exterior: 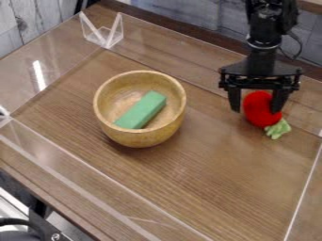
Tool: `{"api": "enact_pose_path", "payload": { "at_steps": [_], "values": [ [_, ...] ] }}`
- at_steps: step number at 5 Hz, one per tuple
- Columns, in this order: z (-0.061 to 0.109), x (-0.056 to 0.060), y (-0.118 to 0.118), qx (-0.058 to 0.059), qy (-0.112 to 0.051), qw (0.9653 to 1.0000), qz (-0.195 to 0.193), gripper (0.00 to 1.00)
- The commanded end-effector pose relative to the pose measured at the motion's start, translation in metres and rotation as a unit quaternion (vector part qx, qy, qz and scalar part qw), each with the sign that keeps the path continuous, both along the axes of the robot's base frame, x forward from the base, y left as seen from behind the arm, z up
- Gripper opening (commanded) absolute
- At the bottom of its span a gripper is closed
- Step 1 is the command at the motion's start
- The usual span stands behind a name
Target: Move the red fruit to the right
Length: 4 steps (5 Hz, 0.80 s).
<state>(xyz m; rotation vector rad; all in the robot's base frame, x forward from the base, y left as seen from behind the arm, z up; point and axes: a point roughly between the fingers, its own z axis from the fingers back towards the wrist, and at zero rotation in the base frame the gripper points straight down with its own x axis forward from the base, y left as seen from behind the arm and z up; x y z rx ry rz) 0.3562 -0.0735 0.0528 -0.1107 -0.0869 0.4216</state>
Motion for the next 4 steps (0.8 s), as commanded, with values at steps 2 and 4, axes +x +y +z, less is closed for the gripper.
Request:
{"api": "enact_pose_path", "payload": {
  "at_steps": [2, 4],
  "values": [
    [0.042, 0.002, -0.015, -0.011, -0.057, 0.9983, -0.008, 1.00],
    [0.032, 0.014, -0.010, -0.006, -0.070, 0.9972, 0.026, 1.00]
  ]
}}
